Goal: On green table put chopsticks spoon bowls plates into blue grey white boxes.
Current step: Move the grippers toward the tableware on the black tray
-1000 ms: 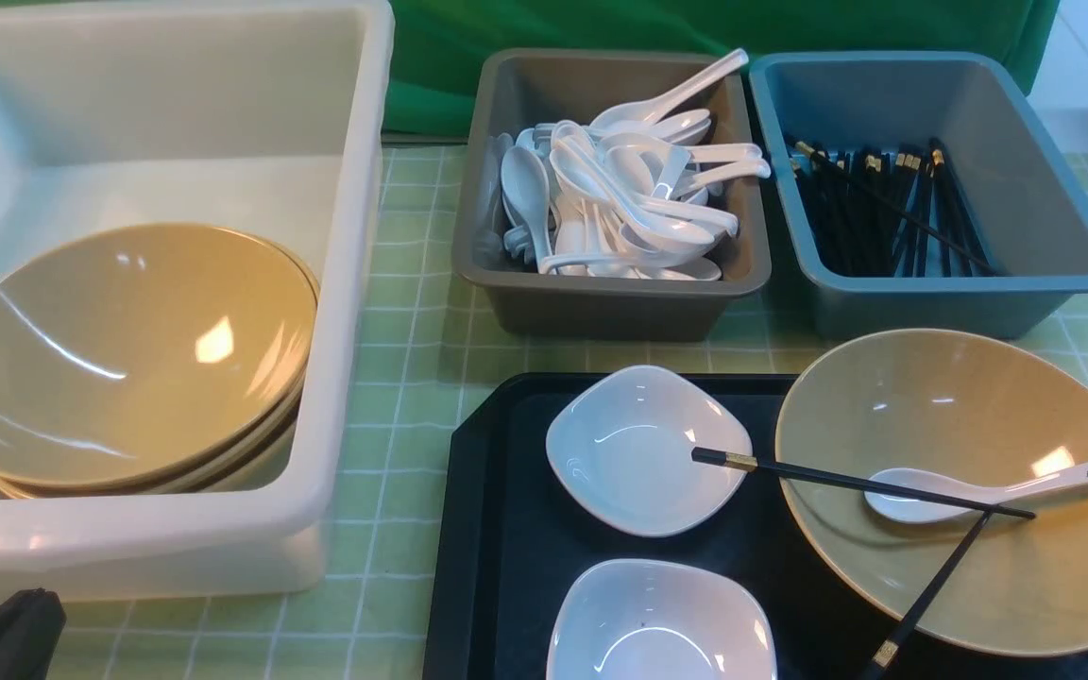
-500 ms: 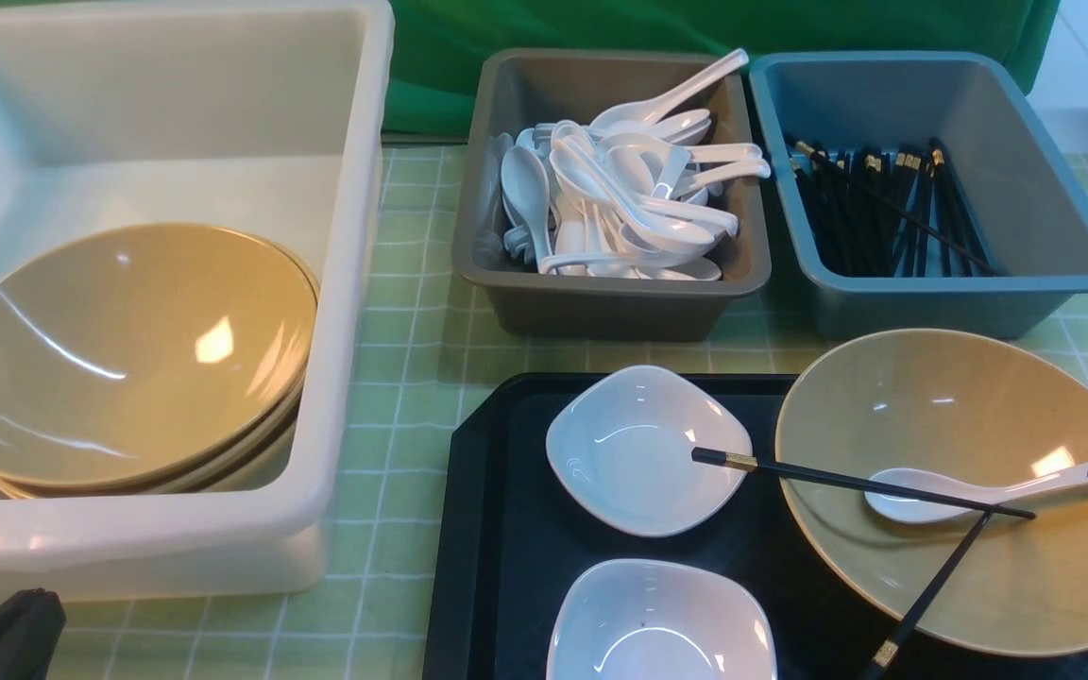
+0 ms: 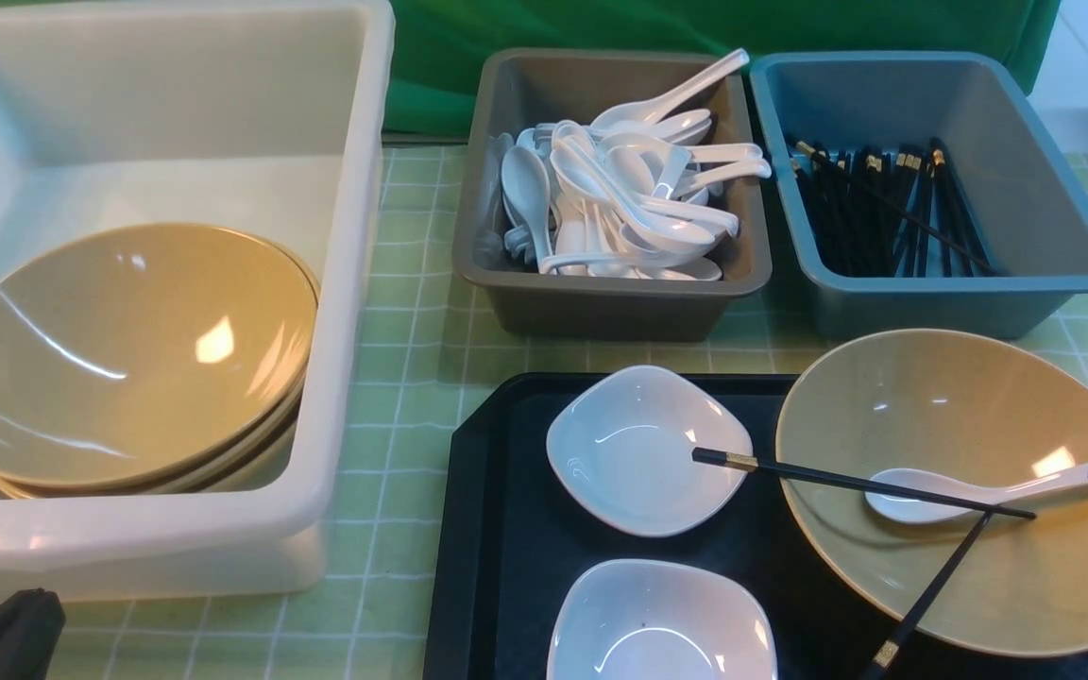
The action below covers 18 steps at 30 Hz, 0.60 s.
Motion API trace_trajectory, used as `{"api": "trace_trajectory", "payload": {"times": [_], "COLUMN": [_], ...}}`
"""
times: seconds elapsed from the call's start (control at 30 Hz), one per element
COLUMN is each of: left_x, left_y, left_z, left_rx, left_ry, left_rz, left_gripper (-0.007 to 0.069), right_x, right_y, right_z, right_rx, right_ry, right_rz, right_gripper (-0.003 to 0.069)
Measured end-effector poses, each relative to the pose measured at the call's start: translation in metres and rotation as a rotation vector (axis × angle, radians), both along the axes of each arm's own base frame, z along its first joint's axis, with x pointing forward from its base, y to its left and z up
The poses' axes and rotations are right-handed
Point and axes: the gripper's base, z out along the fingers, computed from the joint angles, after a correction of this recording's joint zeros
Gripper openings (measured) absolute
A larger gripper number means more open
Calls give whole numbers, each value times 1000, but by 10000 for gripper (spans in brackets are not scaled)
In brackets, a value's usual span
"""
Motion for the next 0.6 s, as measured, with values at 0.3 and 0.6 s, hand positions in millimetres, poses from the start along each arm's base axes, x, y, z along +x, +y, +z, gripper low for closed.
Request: {"api": "trace_trajectory", "payload": {"times": [0.3, 0.6], "left_x": [2, 3], "left_y": [0, -1], "left_z": [11, 20], "left_rx": [-8, -25], "left_ry": [-126, -223], "left_rz": [-3, -6], "left_gripper": [-1, -1], "right_x": [4, 3], "right_y": [4, 6], "right_z": [22, 30], "right_rx": [142, 264], "right_ry": [-291, -381], "right_rz": [33, 45], "right_gripper": [236, 236]}}
